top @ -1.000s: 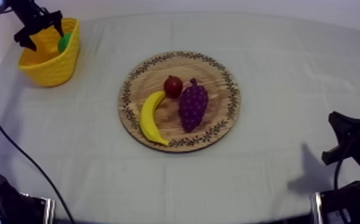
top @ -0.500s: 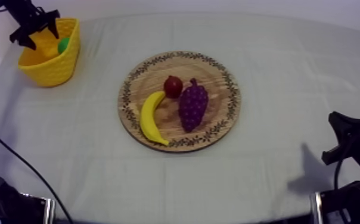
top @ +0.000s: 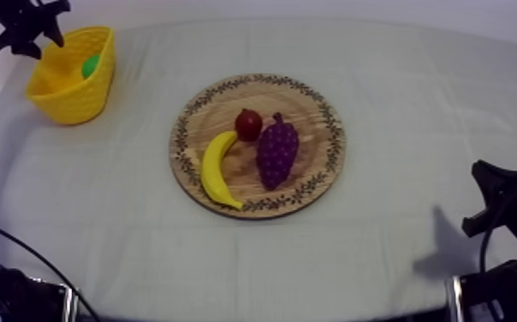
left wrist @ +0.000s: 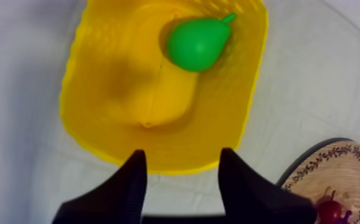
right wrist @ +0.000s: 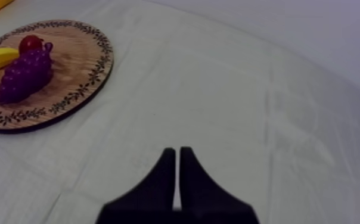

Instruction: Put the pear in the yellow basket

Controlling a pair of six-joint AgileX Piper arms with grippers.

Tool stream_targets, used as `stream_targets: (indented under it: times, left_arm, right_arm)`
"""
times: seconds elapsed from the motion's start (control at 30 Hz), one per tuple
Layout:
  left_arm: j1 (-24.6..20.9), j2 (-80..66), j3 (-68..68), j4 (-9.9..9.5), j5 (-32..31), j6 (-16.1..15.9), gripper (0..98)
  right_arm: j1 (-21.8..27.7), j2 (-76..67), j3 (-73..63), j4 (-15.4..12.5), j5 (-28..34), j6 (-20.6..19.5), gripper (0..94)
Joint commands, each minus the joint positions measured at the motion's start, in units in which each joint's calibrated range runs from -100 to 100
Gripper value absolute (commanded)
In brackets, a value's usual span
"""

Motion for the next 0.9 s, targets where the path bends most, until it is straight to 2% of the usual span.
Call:
stream_targets:
  times: [0.0, 0.3, 0.67, 0.87]
  left_arm:
    - [0.0, -3.9, 2.0, 0.02, -0.1, 0.1, 40.8]
    - [0.6, -17.0, 8.8, -0.07, -0.1, 0.1, 27.6]
    - [2.2, -28.9, 17.5, -0.24, -1.6, -0.2, 3.8]
    - [4.5, -37.0, 24.4, -0.89, -6.1, -1.5, 0.5]
  right_arm:
    - [0.0, 0.0, 0.0, 0.0, 0.0, 0.0, 0.4]
    - [0.0, 0.0, 0.0, 0.0, 0.0, 0.0, 0.4]
    - [0.0, 0.0, 0.0, 0.0, 0.0, 0.0, 0.4]
    - [0.0, 0.0, 0.0, 0.0, 0.0, 0.0, 0.4]
